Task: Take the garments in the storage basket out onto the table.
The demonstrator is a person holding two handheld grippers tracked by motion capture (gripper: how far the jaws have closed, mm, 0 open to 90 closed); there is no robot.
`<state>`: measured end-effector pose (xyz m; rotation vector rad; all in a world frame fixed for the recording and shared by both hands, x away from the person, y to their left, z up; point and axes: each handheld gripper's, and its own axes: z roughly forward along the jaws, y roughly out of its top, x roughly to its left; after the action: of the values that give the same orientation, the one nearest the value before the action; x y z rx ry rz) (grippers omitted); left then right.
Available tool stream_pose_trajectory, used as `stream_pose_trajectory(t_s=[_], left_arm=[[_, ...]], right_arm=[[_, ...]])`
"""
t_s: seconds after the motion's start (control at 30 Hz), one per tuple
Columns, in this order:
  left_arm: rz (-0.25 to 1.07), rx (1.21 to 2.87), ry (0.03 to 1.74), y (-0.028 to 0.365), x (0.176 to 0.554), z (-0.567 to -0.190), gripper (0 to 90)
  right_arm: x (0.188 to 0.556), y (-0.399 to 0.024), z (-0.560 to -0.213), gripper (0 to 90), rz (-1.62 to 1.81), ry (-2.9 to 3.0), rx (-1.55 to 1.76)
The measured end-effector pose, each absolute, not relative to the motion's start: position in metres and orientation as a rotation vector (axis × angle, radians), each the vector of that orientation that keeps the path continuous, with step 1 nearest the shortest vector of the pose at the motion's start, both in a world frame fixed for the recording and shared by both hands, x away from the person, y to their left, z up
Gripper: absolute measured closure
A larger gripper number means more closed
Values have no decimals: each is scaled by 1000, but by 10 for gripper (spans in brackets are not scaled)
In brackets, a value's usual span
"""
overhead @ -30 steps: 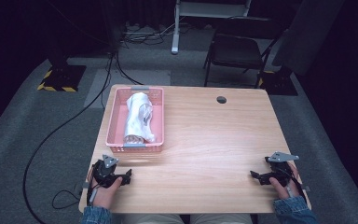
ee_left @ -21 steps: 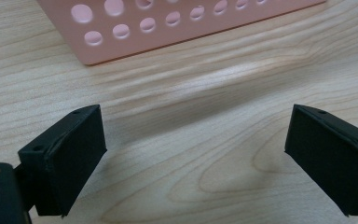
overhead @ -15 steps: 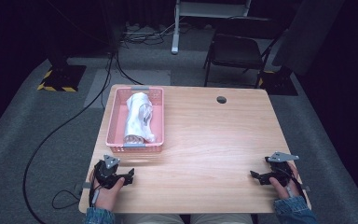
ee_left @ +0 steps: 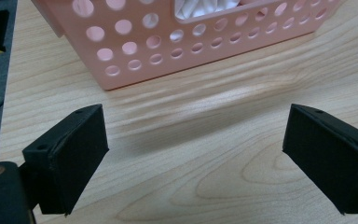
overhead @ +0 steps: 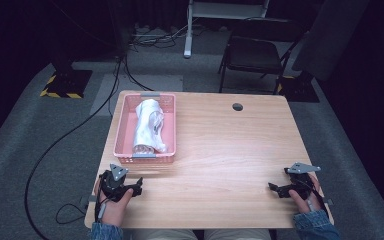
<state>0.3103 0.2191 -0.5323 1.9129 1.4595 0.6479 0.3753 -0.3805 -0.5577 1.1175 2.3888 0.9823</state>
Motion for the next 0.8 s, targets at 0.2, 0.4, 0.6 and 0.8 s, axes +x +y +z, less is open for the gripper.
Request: stream_pose_trajectory(t_s=[0.2, 0.4, 0.6, 0.8], left_arm=[[647, 1896, 1455, 218, 310, -527, 62], [638, 1871, 1462, 219, 311, -525, 76], [640, 1840, 1461, 221, 313, -519, 76], [639, 1844, 1453, 219, 316, -518, 76]], right_arm=[[375, -380, -558, 0, 982, 2387, 1121], [375, -380, -558, 0, 981, 2387, 1121], [375, -380, -558, 0, 982, 2387, 1121], [375, -380, -558, 0, 981, 2387, 1120]])
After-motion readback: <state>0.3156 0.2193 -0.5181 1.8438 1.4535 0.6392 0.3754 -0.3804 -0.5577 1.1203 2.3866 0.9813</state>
